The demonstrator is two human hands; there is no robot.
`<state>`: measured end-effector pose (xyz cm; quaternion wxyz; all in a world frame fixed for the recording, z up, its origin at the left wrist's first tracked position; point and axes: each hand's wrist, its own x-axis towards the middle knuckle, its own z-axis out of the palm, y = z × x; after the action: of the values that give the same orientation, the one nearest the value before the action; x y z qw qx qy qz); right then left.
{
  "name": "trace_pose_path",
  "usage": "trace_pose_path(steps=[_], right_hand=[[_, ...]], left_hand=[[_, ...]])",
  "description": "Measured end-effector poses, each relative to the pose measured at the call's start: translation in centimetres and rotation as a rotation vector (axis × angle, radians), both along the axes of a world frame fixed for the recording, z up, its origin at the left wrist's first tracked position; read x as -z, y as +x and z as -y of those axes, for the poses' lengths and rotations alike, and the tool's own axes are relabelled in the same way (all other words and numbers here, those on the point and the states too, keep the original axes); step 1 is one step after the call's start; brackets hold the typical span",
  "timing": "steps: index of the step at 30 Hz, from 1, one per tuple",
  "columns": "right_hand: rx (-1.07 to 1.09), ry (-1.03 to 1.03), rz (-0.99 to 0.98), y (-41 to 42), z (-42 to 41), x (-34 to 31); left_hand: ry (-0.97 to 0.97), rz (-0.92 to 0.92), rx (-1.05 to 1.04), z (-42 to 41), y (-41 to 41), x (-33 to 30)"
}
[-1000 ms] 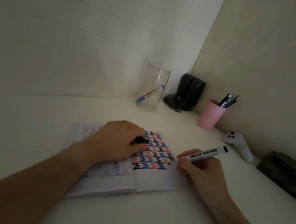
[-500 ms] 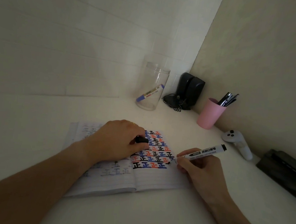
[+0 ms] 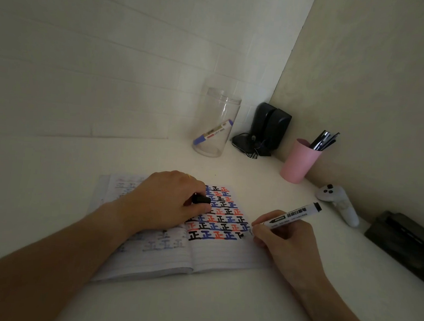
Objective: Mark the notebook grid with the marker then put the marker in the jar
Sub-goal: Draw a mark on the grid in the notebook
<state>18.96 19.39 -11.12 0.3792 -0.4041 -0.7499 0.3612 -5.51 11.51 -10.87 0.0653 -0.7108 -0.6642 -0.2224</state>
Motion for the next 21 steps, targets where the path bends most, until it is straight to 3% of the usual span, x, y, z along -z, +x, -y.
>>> trace_pose_path(steps=[21], right_hand=[[-0.119, 0.033, 0.017, 0.08, 0.62, -0.43]], left_hand=[[0.005, -0.015, 0.001, -0.14, -0.08, 0.14]])
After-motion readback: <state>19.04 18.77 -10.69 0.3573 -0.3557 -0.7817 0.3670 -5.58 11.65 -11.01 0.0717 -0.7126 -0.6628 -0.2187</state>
